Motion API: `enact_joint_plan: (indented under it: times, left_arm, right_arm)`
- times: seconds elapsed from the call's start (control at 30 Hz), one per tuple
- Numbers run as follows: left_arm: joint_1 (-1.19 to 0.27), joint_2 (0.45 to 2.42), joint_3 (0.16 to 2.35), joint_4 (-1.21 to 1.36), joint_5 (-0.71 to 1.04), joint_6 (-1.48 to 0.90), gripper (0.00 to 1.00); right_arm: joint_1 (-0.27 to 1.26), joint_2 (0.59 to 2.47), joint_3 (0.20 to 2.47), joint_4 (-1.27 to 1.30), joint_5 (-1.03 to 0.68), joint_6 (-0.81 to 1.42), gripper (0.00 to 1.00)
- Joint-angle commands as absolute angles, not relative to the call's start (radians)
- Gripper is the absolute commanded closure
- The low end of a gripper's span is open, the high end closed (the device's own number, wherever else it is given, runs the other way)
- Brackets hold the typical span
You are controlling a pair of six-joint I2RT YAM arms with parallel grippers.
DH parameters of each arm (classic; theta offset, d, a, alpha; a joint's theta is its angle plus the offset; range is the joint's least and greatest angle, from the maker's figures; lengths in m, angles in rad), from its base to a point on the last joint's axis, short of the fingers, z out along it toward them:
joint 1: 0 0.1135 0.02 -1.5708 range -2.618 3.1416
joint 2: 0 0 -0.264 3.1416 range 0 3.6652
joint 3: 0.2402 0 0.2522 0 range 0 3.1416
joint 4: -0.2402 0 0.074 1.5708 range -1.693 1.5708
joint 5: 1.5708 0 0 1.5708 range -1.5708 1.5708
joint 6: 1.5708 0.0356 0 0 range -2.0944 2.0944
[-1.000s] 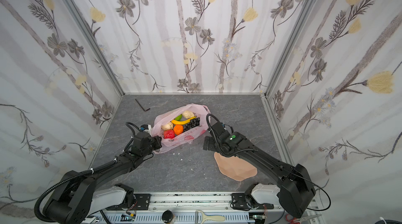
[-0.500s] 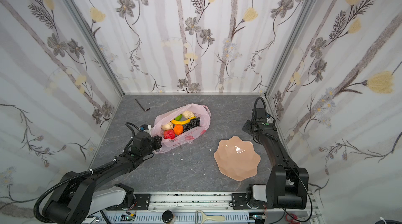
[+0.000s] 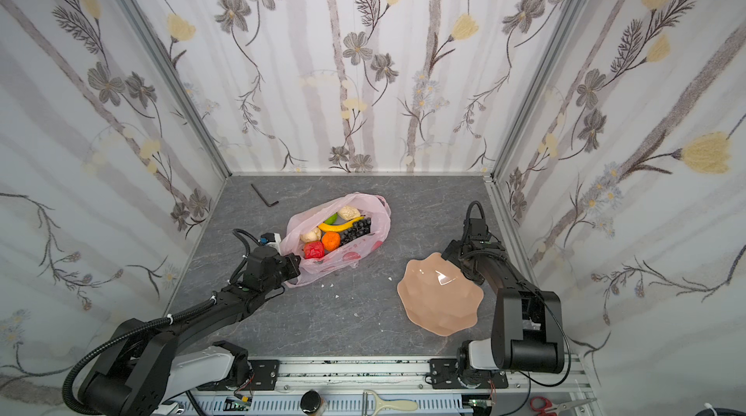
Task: Take the fake fruits out of the plastic bag
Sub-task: 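Release the plate and move the right gripper over the bag opening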
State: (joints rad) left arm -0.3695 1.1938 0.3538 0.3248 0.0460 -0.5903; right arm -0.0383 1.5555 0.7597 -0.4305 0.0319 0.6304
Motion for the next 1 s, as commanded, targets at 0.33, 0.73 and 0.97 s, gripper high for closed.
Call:
enact_joint_plan:
  times: [0.33, 0.73, 0.97]
  left_arm:
    - [-0.368, 1.209, 0.365, 0.342, 0.044, -0.588, 1.0]
    - [-0.372, 1.213, 0.368, 0.342, 0.064, -0.597, 1.0]
    - [-0.377, 1.206, 0.373, 0.324, 0.055, -0.603, 1.0]
  right_arm:
    - [0.144, 1.428, 0.591, -0.284, -0.083, 0.862, 0.0]
    - [0.24, 1.305, 0.802, -0.376, 0.025, 0.666, 0.0]
    - [0.448, 1.445, 1.058, -0.36, 0.014, 0.568, 0.12]
